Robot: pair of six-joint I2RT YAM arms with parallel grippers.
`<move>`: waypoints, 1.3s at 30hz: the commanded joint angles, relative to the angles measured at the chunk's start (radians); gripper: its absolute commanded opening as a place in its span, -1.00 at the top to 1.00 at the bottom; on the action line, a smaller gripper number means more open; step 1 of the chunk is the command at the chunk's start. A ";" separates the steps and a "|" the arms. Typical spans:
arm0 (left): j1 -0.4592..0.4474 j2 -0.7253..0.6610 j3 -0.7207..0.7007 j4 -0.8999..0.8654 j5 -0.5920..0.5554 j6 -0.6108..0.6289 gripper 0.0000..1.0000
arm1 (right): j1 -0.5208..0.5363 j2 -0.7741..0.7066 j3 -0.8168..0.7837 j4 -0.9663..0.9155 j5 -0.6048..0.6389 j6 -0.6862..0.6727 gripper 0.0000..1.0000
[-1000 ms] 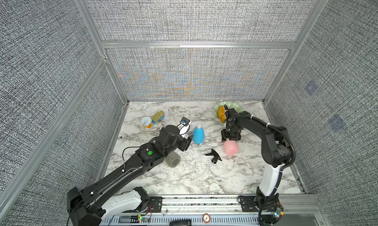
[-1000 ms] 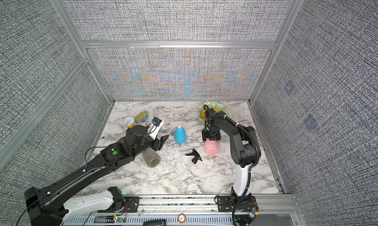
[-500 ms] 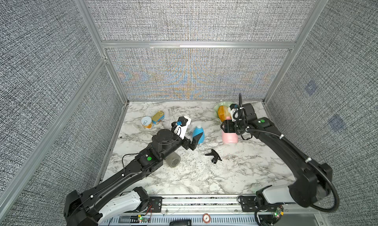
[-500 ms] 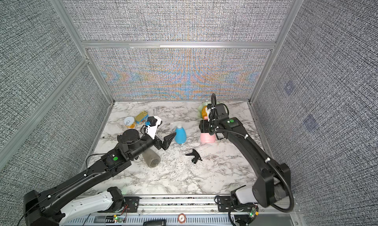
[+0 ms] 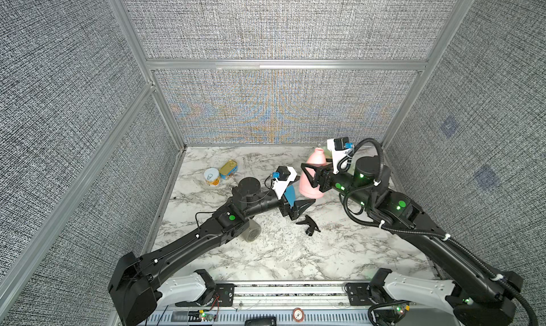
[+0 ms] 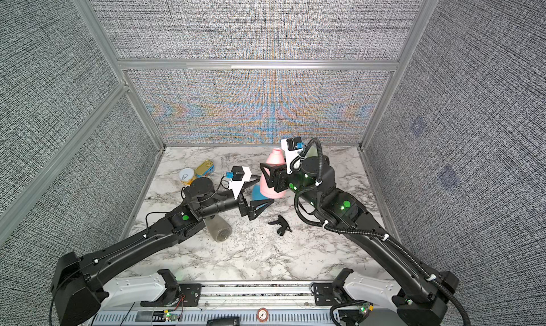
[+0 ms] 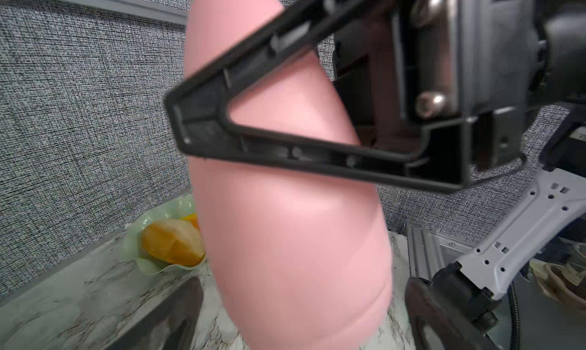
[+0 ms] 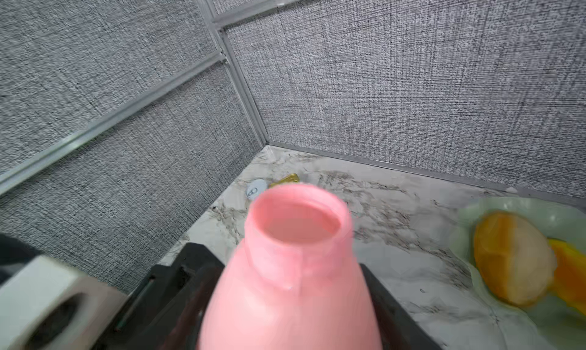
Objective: Attach spray nozzles to spray bottles
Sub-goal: Pick up the spray bottle from the center of the board.
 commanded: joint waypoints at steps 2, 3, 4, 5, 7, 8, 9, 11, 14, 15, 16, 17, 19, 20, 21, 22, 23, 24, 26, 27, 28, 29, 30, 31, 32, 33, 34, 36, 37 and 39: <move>0.001 0.010 -0.001 0.106 0.070 -0.049 -0.99 | 0.044 -0.002 -0.007 0.087 0.058 0.010 -0.35; 0.001 0.012 -0.003 0.121 0.075 -0.062 -0.98 | 0.054 0.001 -0.011 0.098 0.058 0.007 -0.35; 0.001 0.017 -0.002 0.132 0.081 -0.074 -0.98 | 0.063 0.001 -0.017 0.111 0.061 0.005 -0.35; 0.001 0.023 0.001 0.140 0.084 -0.088 -0.98 | 0.077 -0.003 -0.033 0.140 0.065 0.004 -0.35; 0.001 0.031 0.006 0.152 0.083 -0.113 -0.98 | 0.100 -0.020 -0.067 0.199 0.063 -0.013 -0.35; 0.001 0.033 0.008 0.150 0.082 -0.121 -0.97 | 0.113 -0.027 -0.084 0.226 0.074 -0.021 -0.35; 0.002 0.034 0.007 0.153 0.079 -0.136 -0.95 | 0.122 -0.039 -0.106 0.255 0.085 -0.028 -0.35; 0.001 0.038 -0.004 0.174 0.087 -0.149 -0.90 | 0.130 -0.059 -0.141 0.309 0.084 -0.035 -0.35; 0.001 0.052 -0.006 0.174 0.100 -0.158 -0.82 | 0.141 -0.078 -0.174 0.361 0.084 -0.043 -0.35; 0.001 0.058 -0.005 0.167 0.105 -0.157 -0.80 | 0.149 -0.082 -0.182 0.376 0.086 -0.052 -0.35; 0.001 0.060 -0.002 0.158 0.106 -0.156 -0.78 | 0.154 -0.082 -0.186 0.385 0.087 -0.059 -0.36; 0.001 0.064 0.000 0.149 0.109 -0.152 -0.78 | 0.161 -0.083 -0.185 0.383 0.092 -0.070 -0.36; 0.002 0.064 -0.004 0.142 0.109 -0.144 -0.77 | 0.170 -0.079 -0.178 0.376 0.108 -0.086 -0.36; 0.001 0.063 -0.010 0.145 0.104 -0.142 -0.76 | 0.173 -0.078 -0.178 0.378 0.108 -0.088 -0.36; 0.001 0.061 -0.015 0.151 0.101 -0.139 -0.72 | 0.175 -0.077 -0.181 0.382 0.106 -0.090 -0.36; 0.001 0.060 -0.021 0.156 0.097 -0.137 -0.69 | 0.178 -0.075 -0.183 0.383 0.107 -0.091 -0.36; 0.001 0.058 -0.024 0.160 0.092 -0.134 -0.64 | 0.180 -0.073 -0.183 0.384 0.111 -0.093 -0.36; 0.002 0.058 -0.028 0.162 0.085 -0.130 -0.59 | 0.182 -0.070 -0.183 0.385 0.116 -0.092 -0.36; 0.001 0.056 -0.034 0.162 0.077 -0.119 -0.50 | 0.183 -0.062 -0.181 0.384 0.111 -0.089 -0.36; 0.001 0.052 -0.036 0.162 0.076 -0.111 -0.47 | 0.183 -0.057 -0.180 0.382 0.109 -0.089 -0.36; 0.001 0.050 -0.036 0.161 0.069 -0.104 -0.45 | 0.185 -0.053 -0.180 0.383 0.105 -0.087 -0.37; 0.001 0.045 -0.041 0.162 0.057 -0.101 -0.43 | 0.186 -0.052 -0.180 0.385 0.101 -0.084 -0.38; 0.001 0.041 -0.047 0.165 0.042 -0.094 -0.40 | 0.187 -0.051 -0.178 0.385 0.102 -0.082 -0.41; 0.001 0.035 -0.052 0.169 0.029 -0.090 -0.39 | 0.186 -0.048 -0.176 0.383 0.100 -0.080 -0.44; 0.001 0.027 -0.064 0.179 0.013 -0.083 -0.38 | 0.189 -0.047 -0.173 0.379 0.094 -0.077 -0.49; 0.003 0.020 -0.075 0.190 -0.009 -0.077 -0.37 | 0.189 -0.046 -0.168 0.376 0.092 -0.076 -0.54; 0.001 0.012 -0.084 0.196 -0.029 -0.075 -0.37 | 0.190 -0.047 -0.164 0.373 0.088 -0.073 -0.58; 0.002 0.003 -0.094 0.196 -0.081 -0.064 -0.36 | 0.191 -0.049 -0.151 0.364 0.079 -0.067 -0.65; 0.003 0.000 -0.097 0.193 -0.104 -0.061 -0.34 | 0.193 -0.051 -0.146 0.360 0.077 -0.065 -0.67; 0.003 -0.009 -0.105 0.195 -0.158 -0.051 -0.32 | 0.194 -0.060 -0.141 0.356 0.074 -0.062 -0.71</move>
